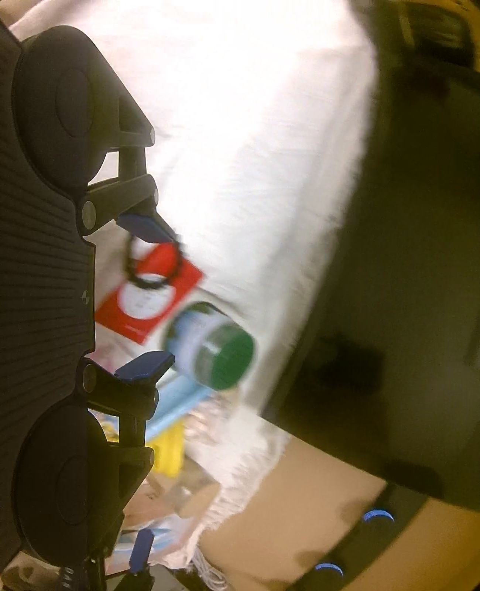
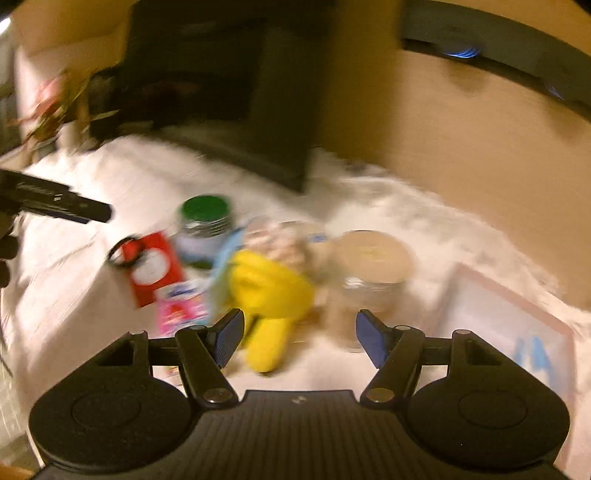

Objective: Organize soft objects
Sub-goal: 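Grasp the black bead bracelet off the red packet with the left tool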

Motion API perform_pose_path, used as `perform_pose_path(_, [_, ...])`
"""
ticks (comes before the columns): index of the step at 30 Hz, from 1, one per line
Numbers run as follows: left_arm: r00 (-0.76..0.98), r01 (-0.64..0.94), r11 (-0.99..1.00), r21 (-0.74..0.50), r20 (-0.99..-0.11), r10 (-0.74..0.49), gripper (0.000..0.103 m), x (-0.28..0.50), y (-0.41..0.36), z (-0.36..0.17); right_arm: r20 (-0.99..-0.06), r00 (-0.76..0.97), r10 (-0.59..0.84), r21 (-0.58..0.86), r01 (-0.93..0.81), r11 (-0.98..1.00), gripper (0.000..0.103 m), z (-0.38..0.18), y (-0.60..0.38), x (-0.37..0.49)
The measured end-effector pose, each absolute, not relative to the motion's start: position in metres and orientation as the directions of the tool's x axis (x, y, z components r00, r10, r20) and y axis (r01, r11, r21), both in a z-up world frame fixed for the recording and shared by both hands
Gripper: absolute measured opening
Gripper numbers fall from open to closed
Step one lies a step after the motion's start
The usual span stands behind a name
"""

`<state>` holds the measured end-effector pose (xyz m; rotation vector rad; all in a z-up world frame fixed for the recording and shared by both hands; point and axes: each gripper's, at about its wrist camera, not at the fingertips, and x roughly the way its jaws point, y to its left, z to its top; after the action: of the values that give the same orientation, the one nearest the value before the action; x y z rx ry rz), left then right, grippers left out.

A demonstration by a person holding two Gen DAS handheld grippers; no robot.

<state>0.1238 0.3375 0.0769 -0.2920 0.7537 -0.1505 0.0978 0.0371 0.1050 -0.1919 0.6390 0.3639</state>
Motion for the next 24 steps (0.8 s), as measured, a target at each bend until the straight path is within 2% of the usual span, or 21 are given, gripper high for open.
perform_pose_path(5, [0.697,-0.047,0.939,-0.340,-0.685,-0.213,0.070,0.124,0.344,0.046,-0.629,0.715,0.304,-0.094,-0.459,0.883,0.068,0.096,0.069,0.087])
perform_pose_path(7, [0.686,-0.073,0.919,-0.387,-0.688,-0.235,0.069,0.129,0.346,0.034,-0.640,0.707,0.302,-0.105,-0.470,0.876,0.068,0.091,0.075,0.085])
perform_pose_path(11, [0.713,-0.150,0.876,-0.459,-0.664,-0.226,0.069,0.134,0.353,0.018,-0.661,0.696,0.282,-0.128,-0.474,0.871,0.068,0.083,0.078,0.076])
perform_pose_path(16, [0.757,-0.184,0.872,-0.453,-0.631,-0.168,0.069,0.146,0.358,0.014,-0.695,0.672,0.256,-0.117,-0.457,0.882,0.068,0.072,0.072,0.072])
perform_pose_path(17, [0.755,-0.186,0.871,-0.455,-0.633,-0.169,0.064,0.149,0.359,0.012,-0.701,0.668,0.249,-0.116,-0.451,0.885,0.068,0.070,0.070,0.072])
perform_pose_path(18, [0.750,-0.187,0.866,-0.463,-0.637,-0.178,0.051,0.152,0.359,0.010,-0.703,0.669,0.242,-0.117,-0.444,0.888,0.068,0.070,0.069,0.072])
perform_pose_path(19, [0.743,-0.190,0.862,-0.471,-0.642,-0.187,0.047,0.154,0.360,0.008,-0.702,0.673,0.233,-0.118,-0.433,0.894,0.068,0.070,0.068,0.071])
perform_pose_path(22, [0.737,-0.186,0.849,-0.495,-0.641,-0.213,0.044,0.156,0.364,0.006,-0.686,0.694,0.218,-0.129,-0.411,0.903,0.068,0.075,0.064,0.065])
perform_pose_path(24, [0.729,-0.175,0.836,-0.520,-0.639,-0.244,0.037,0.156,0.370,0.004,-0.669,0.713,0.211,-0.143,-0.401,0.905,0.068,0.080,0.062,0.062])
